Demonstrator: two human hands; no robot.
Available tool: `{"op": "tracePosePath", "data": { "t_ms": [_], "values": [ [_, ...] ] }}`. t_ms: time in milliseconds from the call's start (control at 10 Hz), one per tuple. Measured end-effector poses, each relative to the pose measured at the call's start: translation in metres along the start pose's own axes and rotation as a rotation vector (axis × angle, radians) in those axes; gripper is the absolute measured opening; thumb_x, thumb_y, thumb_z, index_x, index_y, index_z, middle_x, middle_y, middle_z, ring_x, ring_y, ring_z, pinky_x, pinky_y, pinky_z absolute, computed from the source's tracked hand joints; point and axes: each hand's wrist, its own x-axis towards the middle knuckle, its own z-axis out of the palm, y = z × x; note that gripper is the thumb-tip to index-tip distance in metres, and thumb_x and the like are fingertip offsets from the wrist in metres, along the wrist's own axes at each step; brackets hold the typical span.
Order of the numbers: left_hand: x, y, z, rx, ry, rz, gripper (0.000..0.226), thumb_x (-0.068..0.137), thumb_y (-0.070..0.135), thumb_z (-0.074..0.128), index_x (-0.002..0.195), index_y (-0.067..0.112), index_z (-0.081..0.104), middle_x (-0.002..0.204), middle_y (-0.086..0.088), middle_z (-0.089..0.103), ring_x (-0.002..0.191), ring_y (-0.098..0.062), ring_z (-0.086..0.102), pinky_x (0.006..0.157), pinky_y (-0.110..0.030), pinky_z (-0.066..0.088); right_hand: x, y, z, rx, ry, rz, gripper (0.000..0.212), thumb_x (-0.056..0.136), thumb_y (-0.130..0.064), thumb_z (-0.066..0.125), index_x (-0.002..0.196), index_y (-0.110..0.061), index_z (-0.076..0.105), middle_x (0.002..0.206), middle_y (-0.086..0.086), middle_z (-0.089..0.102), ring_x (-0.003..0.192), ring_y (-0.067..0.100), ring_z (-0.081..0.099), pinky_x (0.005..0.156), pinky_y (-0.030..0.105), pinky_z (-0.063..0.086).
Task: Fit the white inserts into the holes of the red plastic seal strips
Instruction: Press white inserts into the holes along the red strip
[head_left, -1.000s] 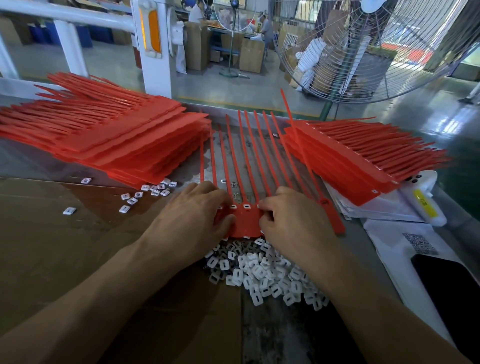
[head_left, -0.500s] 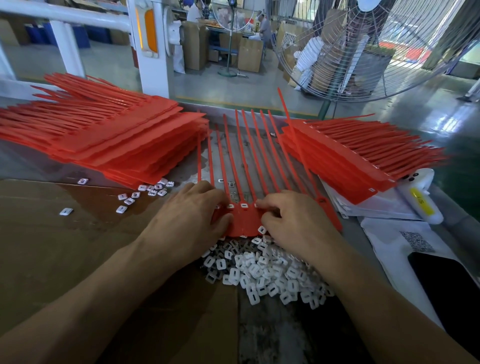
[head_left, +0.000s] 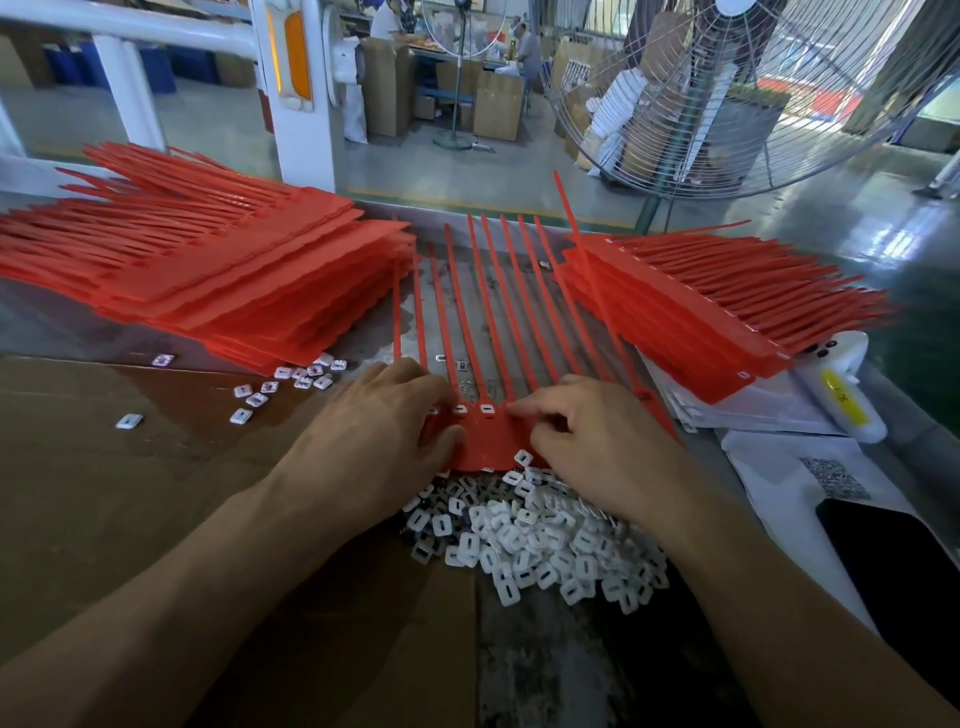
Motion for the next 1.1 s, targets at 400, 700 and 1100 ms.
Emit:
{"op": "tracePosePath", "data": {
  "t_ms": [400, 700, 1100],
  "values": [
    [0.000, 0.000, 0.001, -0.001, -0.002, -0.002, 0.040, 0.096, 0.054, 0.051, 0.133, 0.037, 0.055, 0.133, 0.014, 0.050, 0.127, -0.009, 0.043, 0.110, -0.040, 0.040, -0.007, 0.017, -0.016, 0.184, -0.207, -0.147, 0.023, 0.090, -0.019, 0.078, 0.105, -0.037, 0.078, 0.100, -0.021, 0.061, 0.095, 0.001, 0.061, 0.081, 0.013, 0.045],
    [0.000, -0.001, 0.001, 0.004, 0.007, 0.001, 0.039, 0.097, 0.054, 0.052, 0.132, 0.038, 0.055, 0.133, 0.014, 0.050, 0.127, -0.008, 0.043, 0.111, -0.039, 0.040, -0.008, 0.013, -0.012, 0.131, -0.140, -0.179, 0.014, 0.089, -0.024, 0.080, 0.098, -0.034, 0.077, 0.095, -0.018, 0.062, 0.090, -0.001, 0.061, 0.079, 0.014, 0.046],
    [0.000, 0.000, 0.000, -0.005, -0.001, 0.003, 0.040, 0.097, 0.054, 0.050, 0.133, 0.037, 0.055, 0.135, 0.014, 0.049, 0.128, -0.008, 0.042, 0.111, -0.037, 0.040, -0.001, 0.025, -0.009, 0.263, 0.167, 0.061, 0.015, 0.092, -0.023, 0.077, 0.087, -0.035, 0.070, 0.086, -0.019, 0.069, 0.084, -0.006, 0.063, 0.068, 0.008, 0.047]
  ]
}}
